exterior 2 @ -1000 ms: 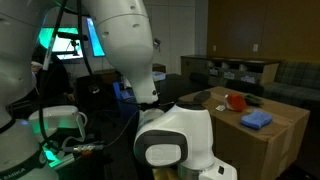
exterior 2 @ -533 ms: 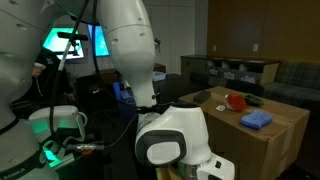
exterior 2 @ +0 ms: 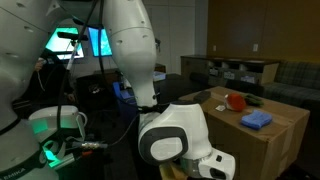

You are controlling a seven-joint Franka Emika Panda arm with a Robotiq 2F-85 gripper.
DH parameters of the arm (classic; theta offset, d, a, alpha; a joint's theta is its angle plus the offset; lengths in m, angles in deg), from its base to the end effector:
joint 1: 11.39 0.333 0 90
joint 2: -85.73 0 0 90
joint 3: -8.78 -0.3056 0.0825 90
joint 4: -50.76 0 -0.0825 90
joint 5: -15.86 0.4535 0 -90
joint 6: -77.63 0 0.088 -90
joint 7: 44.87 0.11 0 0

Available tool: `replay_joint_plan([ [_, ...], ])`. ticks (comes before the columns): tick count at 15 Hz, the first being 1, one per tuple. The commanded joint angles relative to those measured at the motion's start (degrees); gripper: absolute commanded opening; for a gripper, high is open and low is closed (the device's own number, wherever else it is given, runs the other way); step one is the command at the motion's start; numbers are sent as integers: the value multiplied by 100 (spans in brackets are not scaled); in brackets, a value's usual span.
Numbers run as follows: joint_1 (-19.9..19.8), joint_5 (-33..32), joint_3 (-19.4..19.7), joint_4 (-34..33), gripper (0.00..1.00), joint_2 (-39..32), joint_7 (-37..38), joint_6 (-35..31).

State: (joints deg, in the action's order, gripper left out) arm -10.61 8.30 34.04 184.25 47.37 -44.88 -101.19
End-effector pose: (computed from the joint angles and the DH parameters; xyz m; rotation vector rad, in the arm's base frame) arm 0.4618 -0.2429 0.0187 2.8236 -0.2632 0.1447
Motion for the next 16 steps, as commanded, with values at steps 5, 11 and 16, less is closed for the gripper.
replay_joint_plan([
  [5,448,16,383,4,100,333,-73,-337],
  [11,-275,-28,-765,-123,100,628,-427,-453],
  [16,-1397,-66,-2129,-474,100,363,-904,-410],
])
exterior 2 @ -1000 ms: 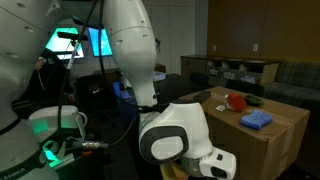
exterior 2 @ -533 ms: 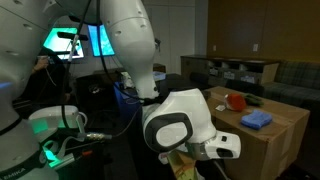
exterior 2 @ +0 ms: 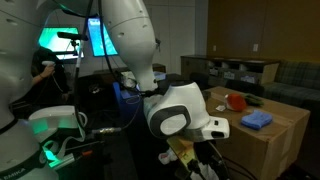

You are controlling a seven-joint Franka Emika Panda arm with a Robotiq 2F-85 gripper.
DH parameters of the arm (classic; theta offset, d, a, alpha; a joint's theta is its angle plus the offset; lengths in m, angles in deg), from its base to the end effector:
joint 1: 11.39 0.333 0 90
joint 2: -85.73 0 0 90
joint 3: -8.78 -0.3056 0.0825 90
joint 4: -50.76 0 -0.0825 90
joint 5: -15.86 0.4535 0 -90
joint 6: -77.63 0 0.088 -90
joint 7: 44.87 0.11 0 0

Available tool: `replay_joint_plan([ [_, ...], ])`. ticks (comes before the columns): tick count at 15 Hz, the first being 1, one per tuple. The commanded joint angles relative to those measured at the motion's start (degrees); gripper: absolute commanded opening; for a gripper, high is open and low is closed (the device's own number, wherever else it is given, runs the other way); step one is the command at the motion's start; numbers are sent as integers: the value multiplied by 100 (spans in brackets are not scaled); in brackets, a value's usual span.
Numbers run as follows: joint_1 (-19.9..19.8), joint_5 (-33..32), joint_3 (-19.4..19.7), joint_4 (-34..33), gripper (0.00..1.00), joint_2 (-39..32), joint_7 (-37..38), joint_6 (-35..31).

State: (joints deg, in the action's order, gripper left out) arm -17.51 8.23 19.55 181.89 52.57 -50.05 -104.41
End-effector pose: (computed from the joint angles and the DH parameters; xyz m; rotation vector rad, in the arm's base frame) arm 0.5336 -0.1614 0.0560 2.9412 -0.0354 0.4222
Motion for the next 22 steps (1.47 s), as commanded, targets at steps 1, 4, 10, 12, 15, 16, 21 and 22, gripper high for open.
replay_joint_plan([
  [1,-927,-73,-883,-319,100,-248,-503,-77],
  [4,-1506,-104,-1364,-597,100,-529,-816,-26],
  [10,-2273,-240,-1942,-1223,100,-1164,-1434,173],
  [12,-2427,-295,-2081,-1426,100,-1353,-1614,275],
  [15,-2553,-337,-2221,-1701,100,-1603,-1887,495],
  [16,-2493,-347,-2169,-1800,100,-1687,-1928,537],
  [21,-2437,-355,-2068,-2214,100,-2026,-2206,848],
  [22,-2399,-349,-2027,-2297,100,-2107,-2238,882],
])
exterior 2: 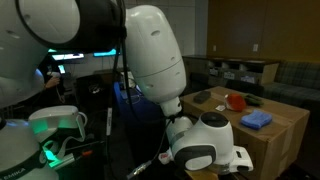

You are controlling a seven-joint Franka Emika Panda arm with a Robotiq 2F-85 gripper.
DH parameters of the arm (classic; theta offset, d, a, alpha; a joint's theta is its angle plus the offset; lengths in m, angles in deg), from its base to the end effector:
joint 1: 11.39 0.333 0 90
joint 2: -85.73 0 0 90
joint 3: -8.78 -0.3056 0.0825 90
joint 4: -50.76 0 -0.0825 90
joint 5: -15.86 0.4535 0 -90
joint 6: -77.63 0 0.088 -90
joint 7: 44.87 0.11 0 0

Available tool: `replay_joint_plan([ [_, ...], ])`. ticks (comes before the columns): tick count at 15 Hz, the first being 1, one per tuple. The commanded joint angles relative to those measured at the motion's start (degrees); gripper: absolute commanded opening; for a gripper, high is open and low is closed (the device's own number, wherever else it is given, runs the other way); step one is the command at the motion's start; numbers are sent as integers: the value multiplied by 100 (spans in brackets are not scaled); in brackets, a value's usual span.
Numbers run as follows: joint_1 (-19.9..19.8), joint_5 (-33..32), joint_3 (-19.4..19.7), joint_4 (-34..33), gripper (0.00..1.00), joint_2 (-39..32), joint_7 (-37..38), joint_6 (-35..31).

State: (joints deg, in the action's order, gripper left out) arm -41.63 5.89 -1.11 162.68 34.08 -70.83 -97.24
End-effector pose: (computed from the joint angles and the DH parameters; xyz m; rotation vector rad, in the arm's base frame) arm 0.5808 -0.1897 -0.0350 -3.1047 -0.2971 -0.3721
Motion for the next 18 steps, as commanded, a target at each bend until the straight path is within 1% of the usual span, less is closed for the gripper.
replay_joint_plan([
  [1,11,-111,49,-446,100,-316,-207,215],
  [5,23,-107,97,-632,100,-474,-337,349],
  [6,-1,-102,73,-664,75,-486,-384,417],
  [7,6,-100,83,-680,73,-476,-408,451],
  [8,27,-91,103,-698,66,-466,-414,483],
  [9,48,-87,125,-696,56,-432,-416,508],
  [11,44,-76,117,-706,42,-393,-444,560],
  [14,71,-72,135,-734,18,-359,-481,648],
  [15,66,-69,130,-721,12,-320,-502,696],
  [16,43,-59,105,-709,8,-285,-533,760],
  [18,-11,-34,47,-662,11,-186,-622,942],
])
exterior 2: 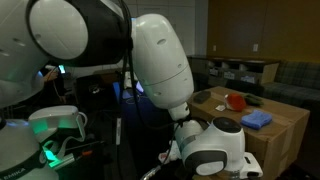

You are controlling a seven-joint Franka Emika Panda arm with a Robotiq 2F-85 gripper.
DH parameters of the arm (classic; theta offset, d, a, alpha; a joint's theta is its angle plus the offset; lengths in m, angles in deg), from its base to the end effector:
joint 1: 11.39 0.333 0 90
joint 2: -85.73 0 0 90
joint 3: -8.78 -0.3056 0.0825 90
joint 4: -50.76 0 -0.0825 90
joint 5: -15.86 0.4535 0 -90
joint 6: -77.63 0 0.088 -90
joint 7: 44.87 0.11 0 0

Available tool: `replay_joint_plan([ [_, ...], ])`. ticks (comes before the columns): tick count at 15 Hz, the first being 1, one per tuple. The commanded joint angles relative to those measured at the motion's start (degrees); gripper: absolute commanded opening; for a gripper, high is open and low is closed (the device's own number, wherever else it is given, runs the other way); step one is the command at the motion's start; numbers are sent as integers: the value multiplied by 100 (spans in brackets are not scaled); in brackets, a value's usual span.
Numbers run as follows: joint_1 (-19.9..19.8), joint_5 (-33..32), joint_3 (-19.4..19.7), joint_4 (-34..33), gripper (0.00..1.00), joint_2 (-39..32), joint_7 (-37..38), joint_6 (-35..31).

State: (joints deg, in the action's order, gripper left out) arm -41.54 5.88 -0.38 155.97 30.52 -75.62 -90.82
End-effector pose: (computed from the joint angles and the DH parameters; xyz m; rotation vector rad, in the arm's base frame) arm 0.5989 -0.2101 -0.0484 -3.1022 -0.4064 -0.2778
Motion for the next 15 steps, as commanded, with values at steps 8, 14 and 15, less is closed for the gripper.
replay_joint_plan([
  [8,3,155,-13,270,11,758,-427,930],
  [14,151,161,182,625,10,1367,-298,882],
  [15,190,158,228,698,10,1476,-266,863],
])
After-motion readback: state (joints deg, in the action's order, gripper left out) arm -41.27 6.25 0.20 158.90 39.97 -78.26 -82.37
